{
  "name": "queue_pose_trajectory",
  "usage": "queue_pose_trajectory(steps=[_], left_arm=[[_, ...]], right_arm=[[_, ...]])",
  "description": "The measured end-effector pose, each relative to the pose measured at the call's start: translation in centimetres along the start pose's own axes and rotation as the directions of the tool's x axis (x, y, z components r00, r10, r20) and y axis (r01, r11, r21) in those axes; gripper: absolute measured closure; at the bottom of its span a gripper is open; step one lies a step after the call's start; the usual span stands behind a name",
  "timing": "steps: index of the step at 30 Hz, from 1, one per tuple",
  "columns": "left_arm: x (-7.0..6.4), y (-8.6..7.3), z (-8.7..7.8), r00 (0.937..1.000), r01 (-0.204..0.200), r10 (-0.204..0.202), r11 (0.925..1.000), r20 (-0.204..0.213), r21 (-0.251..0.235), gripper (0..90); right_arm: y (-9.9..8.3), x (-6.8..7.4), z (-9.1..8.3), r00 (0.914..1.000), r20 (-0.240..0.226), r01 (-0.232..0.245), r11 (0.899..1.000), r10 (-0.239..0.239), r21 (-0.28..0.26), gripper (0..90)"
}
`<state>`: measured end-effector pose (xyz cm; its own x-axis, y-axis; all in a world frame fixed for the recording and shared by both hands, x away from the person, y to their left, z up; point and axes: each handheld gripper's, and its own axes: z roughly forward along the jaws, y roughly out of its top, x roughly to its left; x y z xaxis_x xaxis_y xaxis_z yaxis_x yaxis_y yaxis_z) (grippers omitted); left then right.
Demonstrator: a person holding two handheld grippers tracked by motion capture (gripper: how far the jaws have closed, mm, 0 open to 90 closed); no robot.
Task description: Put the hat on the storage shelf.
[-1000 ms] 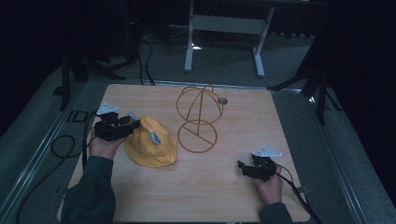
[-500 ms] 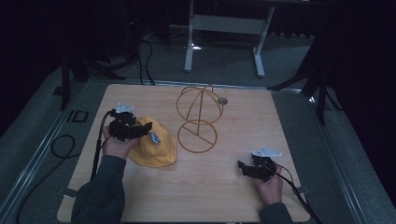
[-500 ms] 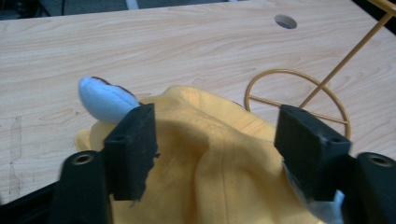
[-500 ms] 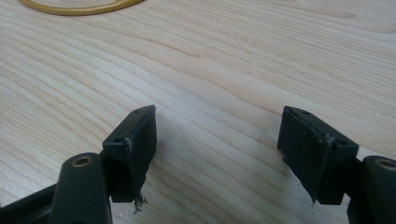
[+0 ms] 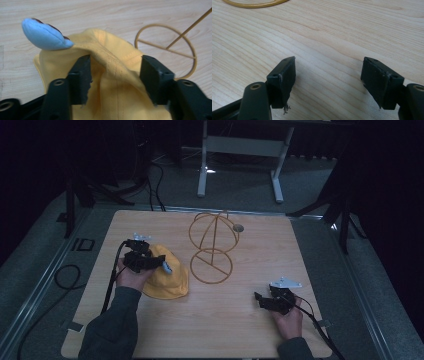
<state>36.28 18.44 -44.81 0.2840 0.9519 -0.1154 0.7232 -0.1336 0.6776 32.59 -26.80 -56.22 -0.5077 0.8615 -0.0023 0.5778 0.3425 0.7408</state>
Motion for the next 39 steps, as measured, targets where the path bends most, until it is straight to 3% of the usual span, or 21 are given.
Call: queue_pose_trajectory(steps=[6,12,27,39], left_arm=[[0.2,0.0,0.0,0.9996,-0.028,0.028,0.9996,-0.008,0.010,69.5],[0.6,0.0,-0.4,0.9980,-0.063,0.063,0.9978,-0.002,0.023,80.6],[0.9,0.4,-1.5,0.9939,-0.110,0.109,0.9935,0.019,0.031,85.8],[1.3,1.0,-2.8,0.9911,-0.123,0.123,0.9924,0.051,-0.007,85.9]], right_arm=[[0.0,0.0,0.0,1.0000,0.000,0.001,1.000,-0.001,0.000,27.9],[0.0,0.0,0.0,1.0000,0.000,0.001,1.000,-0.001,0.000,27.9],[0.0,0.0,0.0,1.0000,0.000,0.001,1.000,-0.001,0.000,27.9],[0.0,0.0,0.0,1.0000,0.000,0.001,1.000,-0.001,0.000,27.8]])
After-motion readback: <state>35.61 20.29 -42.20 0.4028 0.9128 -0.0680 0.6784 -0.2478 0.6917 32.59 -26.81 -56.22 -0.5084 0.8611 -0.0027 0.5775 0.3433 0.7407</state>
